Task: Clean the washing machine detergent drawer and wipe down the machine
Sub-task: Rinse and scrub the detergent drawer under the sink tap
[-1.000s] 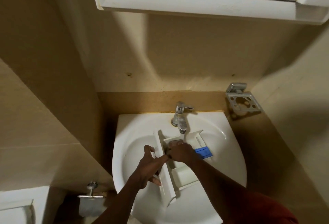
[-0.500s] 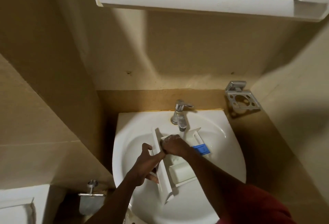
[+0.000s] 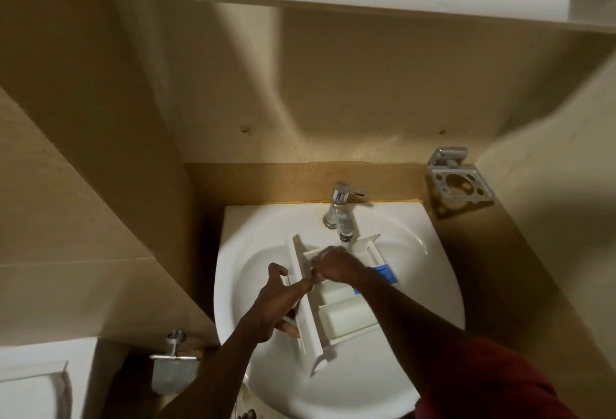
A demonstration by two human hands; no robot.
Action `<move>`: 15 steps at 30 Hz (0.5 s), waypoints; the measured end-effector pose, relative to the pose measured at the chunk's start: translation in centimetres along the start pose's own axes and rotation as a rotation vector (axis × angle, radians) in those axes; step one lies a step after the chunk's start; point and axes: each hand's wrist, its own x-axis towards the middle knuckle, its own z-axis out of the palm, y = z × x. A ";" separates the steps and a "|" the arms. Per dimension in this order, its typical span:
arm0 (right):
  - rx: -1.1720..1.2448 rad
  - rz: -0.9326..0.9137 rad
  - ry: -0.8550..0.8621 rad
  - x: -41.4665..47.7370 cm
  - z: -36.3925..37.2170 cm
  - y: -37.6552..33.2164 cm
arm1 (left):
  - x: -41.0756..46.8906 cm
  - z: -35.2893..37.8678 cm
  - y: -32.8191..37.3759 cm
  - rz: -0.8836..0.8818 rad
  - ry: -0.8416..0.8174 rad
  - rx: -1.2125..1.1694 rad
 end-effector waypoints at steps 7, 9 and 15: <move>-0.248 0.047 0.383 0.3 -0.6 3.0 | -0.1 -0.1 0.1 -0.004 -0.017 0.008; -0.335 -0.145 0.420 0.1 0.5 1.5 | 0.0 -0.1 0.3 -0.005 -0.014 0.012; -0.527 -0.446 0.232 0.4 0.5 0.5 | -0.1 0.0 0.4 -0.004 0.012 0.024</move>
